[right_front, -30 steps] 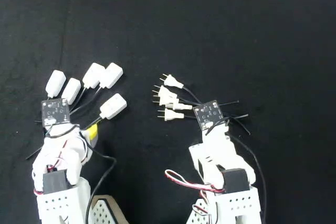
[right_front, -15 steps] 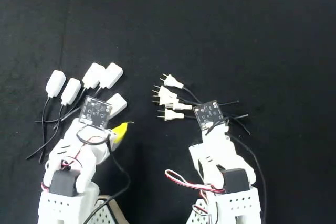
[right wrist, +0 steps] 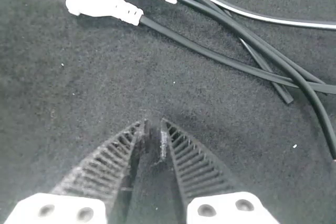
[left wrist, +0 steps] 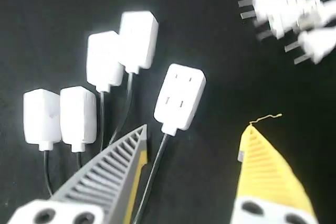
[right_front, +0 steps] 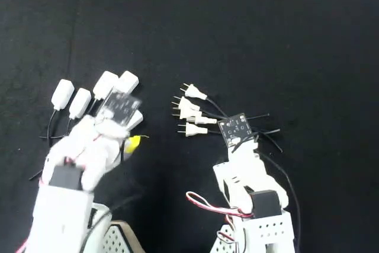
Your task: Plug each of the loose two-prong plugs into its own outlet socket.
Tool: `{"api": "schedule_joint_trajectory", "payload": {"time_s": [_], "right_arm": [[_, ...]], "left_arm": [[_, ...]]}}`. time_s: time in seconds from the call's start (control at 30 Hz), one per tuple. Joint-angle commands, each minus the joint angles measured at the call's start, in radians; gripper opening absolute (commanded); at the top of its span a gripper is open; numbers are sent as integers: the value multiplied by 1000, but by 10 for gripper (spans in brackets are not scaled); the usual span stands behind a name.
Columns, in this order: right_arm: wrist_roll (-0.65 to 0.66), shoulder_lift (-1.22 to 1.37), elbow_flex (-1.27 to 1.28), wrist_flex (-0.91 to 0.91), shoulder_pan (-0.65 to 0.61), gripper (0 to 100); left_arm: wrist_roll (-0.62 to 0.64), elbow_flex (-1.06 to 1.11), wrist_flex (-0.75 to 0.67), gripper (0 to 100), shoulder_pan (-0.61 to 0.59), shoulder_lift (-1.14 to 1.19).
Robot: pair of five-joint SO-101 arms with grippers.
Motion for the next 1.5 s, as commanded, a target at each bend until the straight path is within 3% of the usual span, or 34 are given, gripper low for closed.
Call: {"api": "schedule_joint_trajectory", "payload": {"time_s": [0.0,0.3,0.77,1.17,1.37,1.47], "right_arm": [[-8,-65,-5,8,-8,40],[-8,-65,-5,8,-8,40],[-8,-65,-5,8,-8,40],[-8,-65,-5,8,-8,40],[-8,-65,-5,8,-8,40],[-8,-65,-5,8,-8,40]], "left_arm": [[-60,-200,-34,282,1,387],[-110,-443,-92,282,-96,842],[-161,-602,-155,283,-42,1131],[-221,-568,-172,268,-31,1175],[-242,-535,-114,96,54,1157],[-279,-496,-64,84,90,1076]]}}
